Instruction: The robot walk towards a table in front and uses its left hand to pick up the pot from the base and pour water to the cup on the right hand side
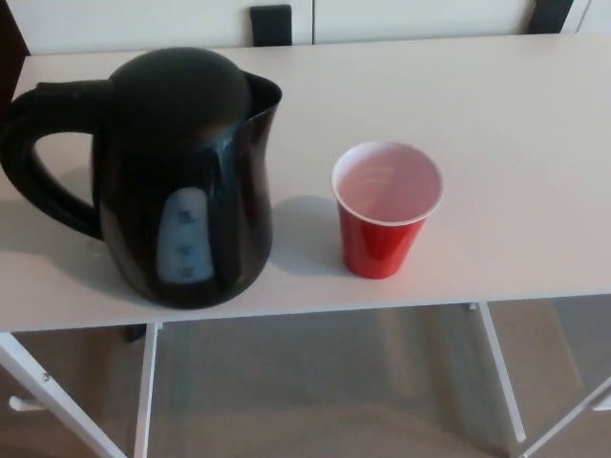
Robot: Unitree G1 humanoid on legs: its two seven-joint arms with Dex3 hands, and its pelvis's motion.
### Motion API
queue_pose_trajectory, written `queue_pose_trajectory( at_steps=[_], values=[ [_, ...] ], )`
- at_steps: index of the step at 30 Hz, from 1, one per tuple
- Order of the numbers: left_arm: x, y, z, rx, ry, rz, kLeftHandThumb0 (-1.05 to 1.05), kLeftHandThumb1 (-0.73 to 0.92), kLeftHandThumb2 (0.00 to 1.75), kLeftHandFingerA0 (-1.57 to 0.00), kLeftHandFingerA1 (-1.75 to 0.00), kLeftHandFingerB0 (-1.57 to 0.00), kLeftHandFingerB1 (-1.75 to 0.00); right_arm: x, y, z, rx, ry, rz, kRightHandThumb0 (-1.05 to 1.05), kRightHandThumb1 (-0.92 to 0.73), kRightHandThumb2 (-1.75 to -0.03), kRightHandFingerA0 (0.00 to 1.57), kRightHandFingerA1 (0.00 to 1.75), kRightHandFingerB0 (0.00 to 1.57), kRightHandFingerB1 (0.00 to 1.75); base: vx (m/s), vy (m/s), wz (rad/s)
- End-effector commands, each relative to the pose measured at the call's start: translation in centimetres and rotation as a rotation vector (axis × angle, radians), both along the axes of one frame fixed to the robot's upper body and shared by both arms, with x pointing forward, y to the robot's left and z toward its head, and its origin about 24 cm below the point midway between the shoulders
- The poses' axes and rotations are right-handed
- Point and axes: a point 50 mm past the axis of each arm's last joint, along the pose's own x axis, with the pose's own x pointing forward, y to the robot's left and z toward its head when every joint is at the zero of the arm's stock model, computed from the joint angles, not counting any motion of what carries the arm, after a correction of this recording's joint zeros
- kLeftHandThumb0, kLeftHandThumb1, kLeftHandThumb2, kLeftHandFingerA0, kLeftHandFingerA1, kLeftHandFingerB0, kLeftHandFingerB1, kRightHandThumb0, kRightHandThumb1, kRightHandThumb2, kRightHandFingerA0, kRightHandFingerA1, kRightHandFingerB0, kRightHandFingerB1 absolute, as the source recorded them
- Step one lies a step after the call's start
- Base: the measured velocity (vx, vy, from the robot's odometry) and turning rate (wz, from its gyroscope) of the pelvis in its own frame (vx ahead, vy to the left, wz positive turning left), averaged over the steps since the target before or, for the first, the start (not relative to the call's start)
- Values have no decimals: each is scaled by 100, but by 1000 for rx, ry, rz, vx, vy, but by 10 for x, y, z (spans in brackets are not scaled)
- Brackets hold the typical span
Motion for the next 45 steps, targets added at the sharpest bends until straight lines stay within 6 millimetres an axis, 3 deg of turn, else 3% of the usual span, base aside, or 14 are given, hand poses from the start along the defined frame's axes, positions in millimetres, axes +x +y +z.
queue_pose_trajectory(
  at_steps=[1,18,19,24,25,27,29,30,31,34,35,38,44,45],
  values=[
    [-4,5,3,26,49,-8,-12,57,56,-50,-50,-56,-49,3,-10,5,-39,-21,-12,-23,-66,-61,25,49,10,25,38,-95,8],
    [20,2,14,-67,-169,50,-10,60,57,-41,-46,-58,-53,16,-9,4,-36,-35,-28,-24,-63,-58,29,45,12,29,3,-5,0],
    [17,25,33,90,-343,105,-21,52,58,-31,-43,-20,-38,23,-9,9,-63,-66,-13,-25,-63,-59,25,44,10,28,0,0,0],
    [17,52,74,258,-551,122,-28,45,58,-28,-41,-29,-40,37,-9,16,-71,-116,38,-23,-66,-59,21,45,12,31,0,0,0],
    [18,60,92,304,-627,117,-20,46,53,-35,-39,-34,-37,38,-7,18,-80,-124,56,-17,-46,-93,13,54,1,46,0,0,0],
    [18,63,101,319,-668,131,-20,46,53,-35,-39,-34,-37,38,-6,18,-78,-130,60,-17,-46,-93,13,54,1,46,0,0,0],
    [30,67,139,422,-800,76,-34,38,59,-40,-45,-33,-42,43,-6,21,-80,-135,34,-14,-71,-60,21,48,12,33,0,0,0],
    [38,64,158,453,-889,53,-28,43,53,-45,-41,-36,-37,46,-6,23,-79,-141,19,-13,-48,-95,15,55,4,48,0,0,0],
    [43,62,168,464,-934,40,-35,37,59,-44,-46,-34,-42,47,-7,24,-81,-143,22,-17,-70,-60,22,47,13,34,0,0,0],
    [44,60,172,466,-949,37,-35,37,59,-44,-46,-34,-42,47,-7,25,-82,-143,24,-17,-70,-60,22,47,13,34,0,0,0],
    [57,53,193,490,-1027,-37,-46,34,64,-42,-51,-34,-42,48,-7,25,-84,-142,26,-16,-46,-92,10,52,0,45,0,0,0],
    [86,26,237,564,-1171,-242,-59,37,66,-44,-51,-35,-39,51,-7,26,-89,-152,28,-16,-46,-93,13,55,2,47,0,0,0],
    [120,-8,255,584,-1216,-412,-51,34,64,-27,-44,-20,-37,52,-6,26,-87,-153,45,-15,-46,-93,12,54,0,45,0,0,0],
    [128,-12,253,577,-1211,-427,-24,23,81,-8,-52,-7,-51,53,-6,26,-86,-154,43,-13,-49,-95,11,54,0,45,0,0,0]
  ],
)
